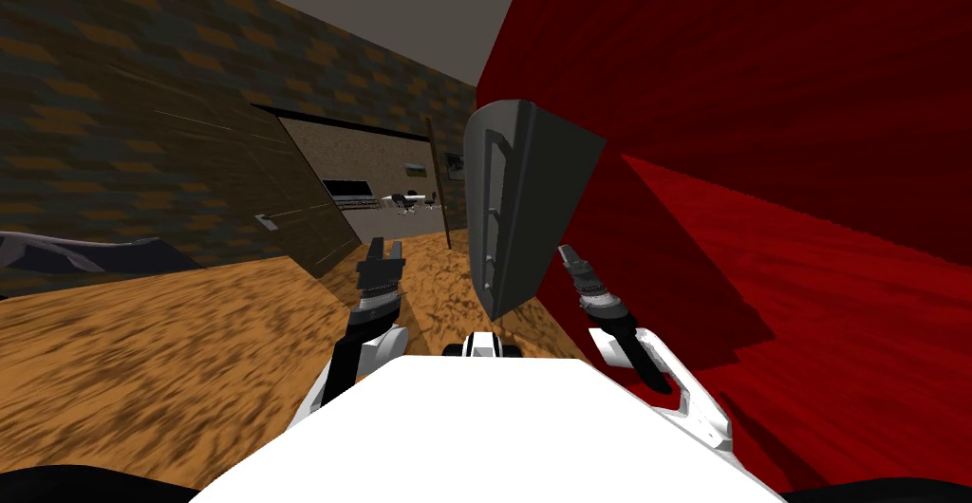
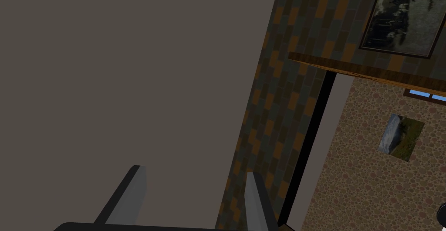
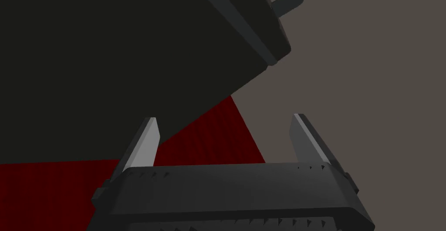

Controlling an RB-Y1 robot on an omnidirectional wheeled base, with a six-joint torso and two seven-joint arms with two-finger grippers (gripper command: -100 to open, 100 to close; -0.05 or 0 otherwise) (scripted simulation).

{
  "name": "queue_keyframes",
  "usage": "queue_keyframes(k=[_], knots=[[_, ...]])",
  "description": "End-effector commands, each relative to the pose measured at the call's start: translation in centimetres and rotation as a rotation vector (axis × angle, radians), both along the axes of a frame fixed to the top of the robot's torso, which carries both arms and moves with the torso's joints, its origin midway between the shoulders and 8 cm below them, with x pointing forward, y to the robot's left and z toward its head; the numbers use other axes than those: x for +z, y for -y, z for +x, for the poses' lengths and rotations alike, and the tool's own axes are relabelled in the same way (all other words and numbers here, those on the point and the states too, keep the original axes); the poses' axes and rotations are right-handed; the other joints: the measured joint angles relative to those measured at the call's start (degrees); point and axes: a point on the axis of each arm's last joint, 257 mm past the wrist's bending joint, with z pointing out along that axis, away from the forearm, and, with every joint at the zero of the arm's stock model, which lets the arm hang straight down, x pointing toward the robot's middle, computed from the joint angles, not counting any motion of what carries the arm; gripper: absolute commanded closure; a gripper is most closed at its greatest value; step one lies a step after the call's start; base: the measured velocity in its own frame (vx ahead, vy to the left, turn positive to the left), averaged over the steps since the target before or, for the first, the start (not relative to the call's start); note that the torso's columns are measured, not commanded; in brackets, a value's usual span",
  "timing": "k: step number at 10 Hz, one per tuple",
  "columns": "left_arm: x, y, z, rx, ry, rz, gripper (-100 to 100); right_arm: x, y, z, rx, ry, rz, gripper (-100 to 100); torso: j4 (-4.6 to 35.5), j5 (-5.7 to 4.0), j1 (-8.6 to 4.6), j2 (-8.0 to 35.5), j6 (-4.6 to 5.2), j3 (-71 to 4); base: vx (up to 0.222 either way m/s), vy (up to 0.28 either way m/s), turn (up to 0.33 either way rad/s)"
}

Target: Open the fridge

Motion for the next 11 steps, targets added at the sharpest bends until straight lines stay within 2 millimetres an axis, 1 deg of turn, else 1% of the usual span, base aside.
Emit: queue_keyframes(k=[1,2,3,4,5,6,7,8,9,10,11], knots=[[0.0,0.0,0.0,0.000,0.000,0.000,0,0.1,0.3,0.3,-0.017,0.004,-0.112,-100,0.0,0.01,0.04,0.0,0.01,0.0,0.027,0.043,-0.040],[0.0,0.0,0.0,0.000,0.000,0.000,0,0.2,0.8,0.6,-0.041,0.013,-0.193,-100,0.0,0.00,-0.01,0.0,0.00,0.0,0.034,0.051,-0.074],[0.0,0.0,0.0,0.000,0.000,0.000,0,0.2,0.6,0.6,-0.033,0.012,-0.209,-100,0.0,0.00,0.02,0.0,0.02,0.0,0.028,0.047,-0.038],[0.0,0.0,0.0,0.000,0.000,0.000,0,0.4,1.2,0.8,-0.059,0.023,-0.289,-100,0.0,0.00,0.00,0.0,0.00,0.0,0.019,0.054,-0.068],[0.0,0.0,0.0,0.000,0.000,0.000,0,0.4,1.0,0.9,-0.050,0.022,-0.308,-100,0.0,0.00,0.02,0.0,0.02,0.0,0.024,0.046,-0.041],[0.0,0.0,0.0,0.000,0.000,0.000,0,0.7,1.6,1.1,-0.076,0.036,-0.387,-100,0.0,0.00,-0.01,0.0,0.00,0.0,0.035,0.053,-0.060],[0.0,0.0,0.0,0.000,0.000,0.000,0,0.7,1.4,1.2,-0.067,0.035,-0.408,-100,0.0,0.00,0.02,0.0,0.01,0.0,0.027,0.048,-0.043],[0.0,0.0,0.0,0.000,0.000,0.000,0,1.1,2.0,1.5,-0.094,0.051,-0.486,-100,0.0,0.00,0.00,0.0,0.00,0.0,0.031,0.057,-0.067],[0.0,0.0,0.0,0.000,0.000,0.000,0,1.1,1.8,1.5,-0.084,0.051,-0.507,-100,0.0,0.01,0.03,0.0,0.02,0.0,0.031,0.049,-0.044],[0.0,0.0,0.0,0.000,0.000,0.000,0,1.6,2.4,1.8,-0.112,0.069,-0.583,-100,0.0,0.00,0.00,0.0,0.00,0.0,0.041,0.060,-0.063],[0.0,0.0,0.0,0.000,0.000,0.000,0,1.6,2.2,1.9,-0.101,0.070,-0.607,-100,0.0,0.01,0.03,0.0,0.01,0.0,0.031,0.051,-0.040]])
